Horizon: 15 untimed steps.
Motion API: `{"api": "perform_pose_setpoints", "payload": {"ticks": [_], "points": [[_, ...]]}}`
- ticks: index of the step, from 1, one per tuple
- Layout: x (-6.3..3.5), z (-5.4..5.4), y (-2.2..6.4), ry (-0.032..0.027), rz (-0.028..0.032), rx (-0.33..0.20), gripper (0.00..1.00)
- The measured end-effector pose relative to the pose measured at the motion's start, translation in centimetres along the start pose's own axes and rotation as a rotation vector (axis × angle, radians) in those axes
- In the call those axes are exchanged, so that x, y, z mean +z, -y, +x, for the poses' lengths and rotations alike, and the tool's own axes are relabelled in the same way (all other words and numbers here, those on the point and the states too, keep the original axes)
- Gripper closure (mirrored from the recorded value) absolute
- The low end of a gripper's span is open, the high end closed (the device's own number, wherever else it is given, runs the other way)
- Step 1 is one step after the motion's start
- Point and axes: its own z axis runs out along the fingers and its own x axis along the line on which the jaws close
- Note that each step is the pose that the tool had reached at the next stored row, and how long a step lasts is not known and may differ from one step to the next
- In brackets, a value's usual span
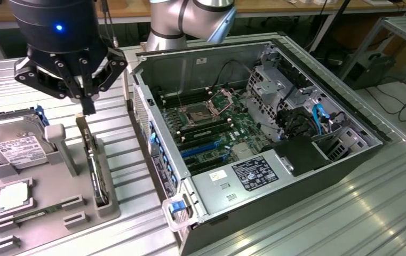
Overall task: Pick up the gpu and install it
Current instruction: 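Reach for the gpu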
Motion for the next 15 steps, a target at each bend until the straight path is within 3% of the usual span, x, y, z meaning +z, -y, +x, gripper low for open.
{"api": "perform_pose_setpoints", "payload": {"ticks": [15], "points": [[-0.04, 2.8, 0.28, -0.0002, -0.0002, -0.006, 0.89]]}}
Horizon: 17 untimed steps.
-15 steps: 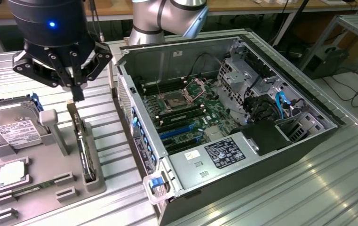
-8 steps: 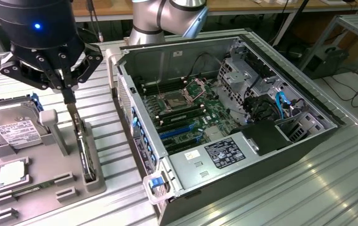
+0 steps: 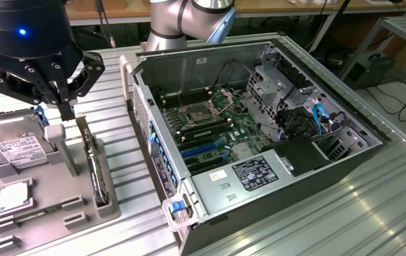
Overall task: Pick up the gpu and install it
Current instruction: 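Reach for the gpu, then pick up the gpu and move the gpu toward the slot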
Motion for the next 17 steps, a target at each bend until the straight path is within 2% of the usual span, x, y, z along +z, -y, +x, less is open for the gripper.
{"api": "perform_pose_setpoints", "payload": {"ticks": [17], "points": [[-0.01, 0.40, 0.02, -0.0002, -0.0001, -0.003, 0.89]]}}
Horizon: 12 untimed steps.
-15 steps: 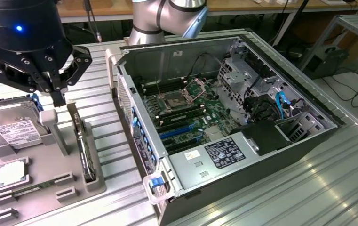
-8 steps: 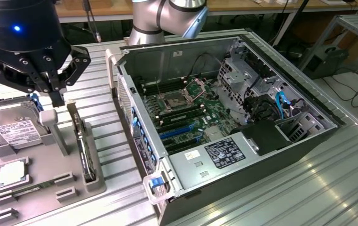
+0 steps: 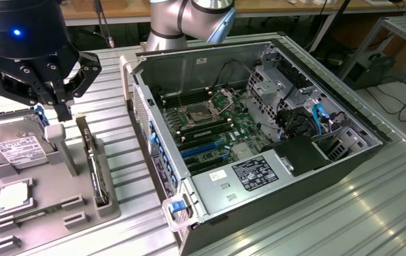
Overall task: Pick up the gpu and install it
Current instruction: 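Pick up the gpu and move the gpu toward the slot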
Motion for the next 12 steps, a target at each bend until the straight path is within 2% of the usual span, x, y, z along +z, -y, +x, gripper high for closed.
{"api": "perform_pose_setpoints", "payload": {"ticks": [3, 7, 8, 10, 11, 12], "points": [[0.00, 0.05, 0.00, 0.0000, 0.0000, 0.000, 0.83], [0.00, 0.12, 0.00, 0.0000, 0.0000, -0.001, 0.58], [0.00, 0.13, 0.00, 0.0000, 0.0000, -0.001, 0.58], [0.00, 0.19, -0.01, 0.0001, -0.0001, -0.001, 0.46], [0.04, 0.18, -0.01, 0.0001, -0.0001, -0.001, 0.46], [0.09, 0.17, 0.00, 0.0000, 0.0005, 0.000, 0.40]]}}
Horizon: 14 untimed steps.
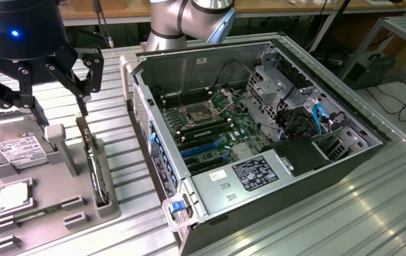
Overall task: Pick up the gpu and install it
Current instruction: 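Pick up the gpu and move the gpu toward the slot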
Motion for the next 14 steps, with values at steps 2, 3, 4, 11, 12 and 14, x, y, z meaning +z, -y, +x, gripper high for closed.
{"api": "perform_pose_setpoints", "payload": {"ticks": [2, 3, 4, 11, 12, 14], "points": [[0.15, 0.0, 0.01, -0.0001, 0.0067, 0.000, 0.40], [0.24, 0.0, 0.02, 0.0000, 0.0112, 0.000, 0.40], [0.35, 0.0, 0.02, 0.0000, 0.0156, 0.000, 0.40], [1.17, -0.4, 0.06, -0.0003, 0.0344, 0.000, 0.39], [1.31, -0.4, 0.06, -0.0002, 0.0345, 0.000, 0.39], [1.69, -0.4, 0.08, -0.0002, 0.0347, -0.001, 0.32]]}}
